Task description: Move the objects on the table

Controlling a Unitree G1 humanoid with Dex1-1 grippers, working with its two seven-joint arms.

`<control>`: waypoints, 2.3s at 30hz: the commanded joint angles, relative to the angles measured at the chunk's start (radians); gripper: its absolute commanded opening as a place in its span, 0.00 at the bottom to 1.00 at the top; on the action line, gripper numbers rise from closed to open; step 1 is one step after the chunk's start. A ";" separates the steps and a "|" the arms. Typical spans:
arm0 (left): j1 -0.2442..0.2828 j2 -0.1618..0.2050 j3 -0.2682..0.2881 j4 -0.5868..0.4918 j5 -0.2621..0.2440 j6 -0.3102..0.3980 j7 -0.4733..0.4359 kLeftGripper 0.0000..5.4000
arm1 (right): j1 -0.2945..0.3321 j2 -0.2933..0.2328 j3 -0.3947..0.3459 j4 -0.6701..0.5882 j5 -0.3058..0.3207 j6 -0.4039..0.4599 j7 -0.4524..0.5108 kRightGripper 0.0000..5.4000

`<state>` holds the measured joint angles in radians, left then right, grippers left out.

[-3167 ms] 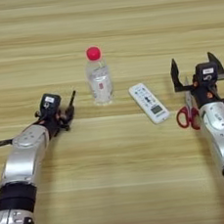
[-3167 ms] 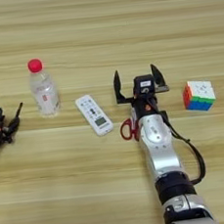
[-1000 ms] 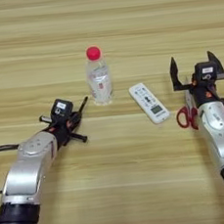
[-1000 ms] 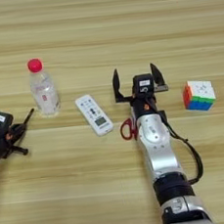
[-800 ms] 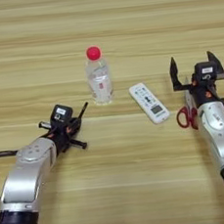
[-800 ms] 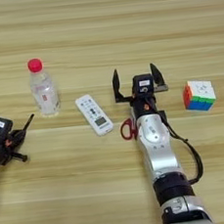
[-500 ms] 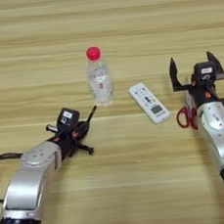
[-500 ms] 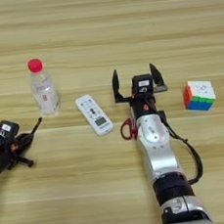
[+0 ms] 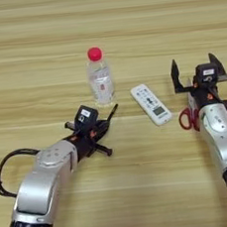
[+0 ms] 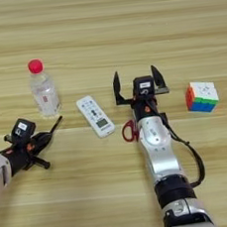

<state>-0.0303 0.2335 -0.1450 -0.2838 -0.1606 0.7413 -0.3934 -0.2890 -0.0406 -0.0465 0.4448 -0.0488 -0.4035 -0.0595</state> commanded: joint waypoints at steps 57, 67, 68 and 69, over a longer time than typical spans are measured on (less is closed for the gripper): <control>-0.209 -0.148 -0.028 0.383 0.012 -0.161 0.064 0.27 | -0.010 0.002 0.001 -0.001 -0.002 -0.001 -0.004 1.00; -0.177 -0.122 -0.017 0.269 0.001 -0.132 0.064 0.46 | -0.015 0.001 0.000 0.010 -0.002 -0.003 -0.003 1.00; -0.172 -0.118 -0.013 0.252 -0.003 -0.125 0.062 0.47 | -0.015 0.001 0.000 0.011 -0.002 -0.003 -0.003 1.00; -0.165 -0.113 -0.011 0.236 -0.006 -0.119 0.060 0.49 | -0.016 0.001 0.000 0.012 -0.002 -0.003 -0.004 1.00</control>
<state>-0.2105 0.1058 -0.1630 -0.0128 -0.1612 0.5967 -0.3298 -0.2903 -0.0407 -0.0468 0.4479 -0.0494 -0.4051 -0.0594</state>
